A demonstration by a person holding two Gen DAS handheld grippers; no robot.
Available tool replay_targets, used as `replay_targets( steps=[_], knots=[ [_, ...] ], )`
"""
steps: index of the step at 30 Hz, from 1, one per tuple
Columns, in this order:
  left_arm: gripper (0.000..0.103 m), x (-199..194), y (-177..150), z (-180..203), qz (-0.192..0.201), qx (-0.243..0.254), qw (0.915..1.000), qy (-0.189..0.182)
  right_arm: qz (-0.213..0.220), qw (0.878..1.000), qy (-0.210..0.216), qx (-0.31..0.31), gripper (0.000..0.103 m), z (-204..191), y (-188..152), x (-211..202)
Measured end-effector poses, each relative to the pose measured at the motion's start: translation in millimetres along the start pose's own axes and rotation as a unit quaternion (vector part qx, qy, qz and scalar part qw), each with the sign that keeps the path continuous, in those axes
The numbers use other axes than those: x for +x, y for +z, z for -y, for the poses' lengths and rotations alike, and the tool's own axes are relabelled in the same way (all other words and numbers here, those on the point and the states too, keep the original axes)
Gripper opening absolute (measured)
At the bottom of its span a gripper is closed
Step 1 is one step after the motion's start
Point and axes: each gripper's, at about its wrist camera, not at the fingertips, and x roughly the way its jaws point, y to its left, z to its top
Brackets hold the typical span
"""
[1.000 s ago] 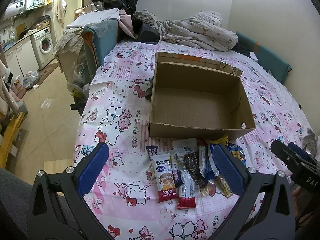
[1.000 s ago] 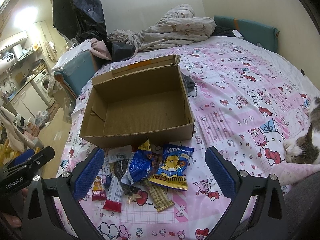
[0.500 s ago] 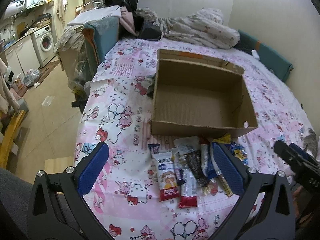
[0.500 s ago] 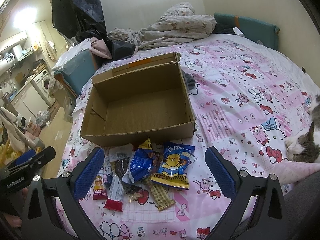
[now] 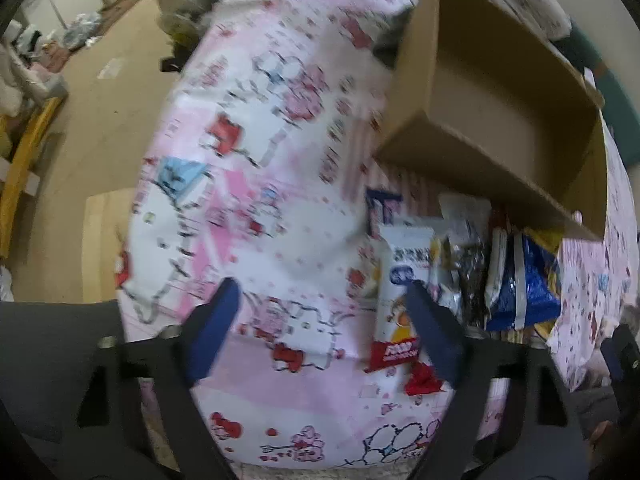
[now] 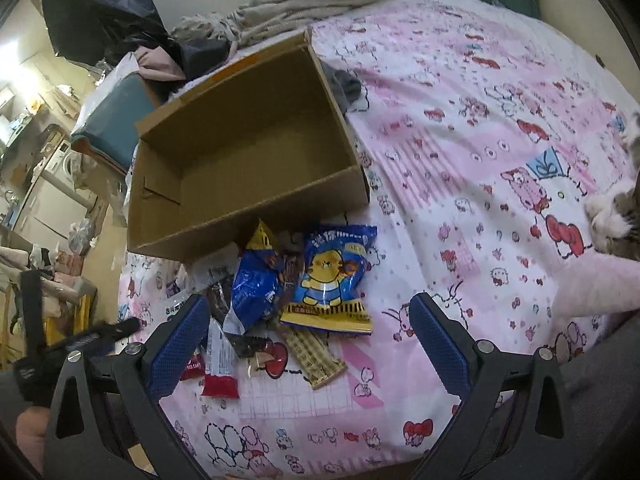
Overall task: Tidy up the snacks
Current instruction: 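Grasp the white-and-red FOOD bar with the left gripper while the right grasps a blue chip bag, then carry both snacks into the box and open both grippers to release them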
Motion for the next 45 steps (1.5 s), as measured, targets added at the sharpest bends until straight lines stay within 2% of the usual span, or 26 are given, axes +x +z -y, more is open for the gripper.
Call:
replay_targets(
  steps=[3, 5, 9, 11, 15, 16, 23, 26, 29, 35, 37, 38, 39, 42, 45],
  knots=[
    [0.068, 9, -7, 16, -0.009, 0.026, 0.9996, -0.007, -0.006, 1.0, 0.006, 0.006, 0.101, 2, 1, 0],
    [0.057, 18, -12, 27, -0.025, 0.046, 0.9986, -0.012, -0.009, 1.0, 0.009, 0.01, 0.101, 2, 1, 2],
    [0.047, 35, -24, 44, -0.055, 0.066, 0.9961, -0.019, -0.02, 1.0, 0.007, 0.01, 0.101, 3, 0, 6],
    [0.026, 36, -29, 50, -0.058, 0.076, 0.9953, -0.016, -0.024, 1.0, 0.005, 0.008, 0.101, 2, -1, 8],
    [0.023, 26, -39, 53, -0.049, 0.079, 0.9954, -0.024, -0.027, 1.0, 0.001, 0.01, 0.101, 5, 0, 10],
    [0.013, 21, -42, 54, -0.049, 0.08, 0.9951, -0.031, -0.028, 1.0, 0.0, 0.012, 0.101, 6, 0, 10],
    [0.012, -29, -60, 45, -0.025, 0.067, 0.9948, -0.072, -0.029, 1.0, -0.006, 0.002, 0.101, 2, -1, 12],
    [0.012, -51, -54, 40, -0.01, 0.067, 0.9938, -0.089, -0.03, 1.0, -0.008, 0.0, 0.101, 2, -2, 12],
    [0.012, -49, -28, 30, -0.011, 0.061, 0.9912, -0.117, -0.033, 0.999, -0.012, -0.004, 0.101, 1, -3, 15],
    [0.012, -79, -9, 40, 0.032, 0.107, 0.9884, -0.103, -0.042, 0.999, 0.004, 0.012, 0.1, 8, 3, 16],
    [0.012, -80, -7, 44, 0.042, 0.119, 0.9869, -0.1, -0.046, 0.998, 0.005, 0.033, 0.09, 17, 9, 17],
    [0.012, -79, -8, 44, 0.045, 0.121, 0.9864, -0.102, -0.048, 0.998, -0.02, 0.028, 0.079, 19, 14, 19],
    [0.012, -78, -8, 43, 0.045, 0.119, 0.9861, -0.107, -0.051, 0.998, -0.041, 0.023, 0.076, 22, 17, 22],
    [0.012, -74, -10, 41, 0.044, 0.107, 0.986, -0.12, -0.07, 0.996, -0.033, 0.053, 0.076, 36, 27, 31],
    [0.012, -72, -9, 38, 0.045, 0.095, 0.9865, -0.125, -0.091, 0.993, -0.043, 0.061, 0.076, 40, 34, 47]
  ],
)
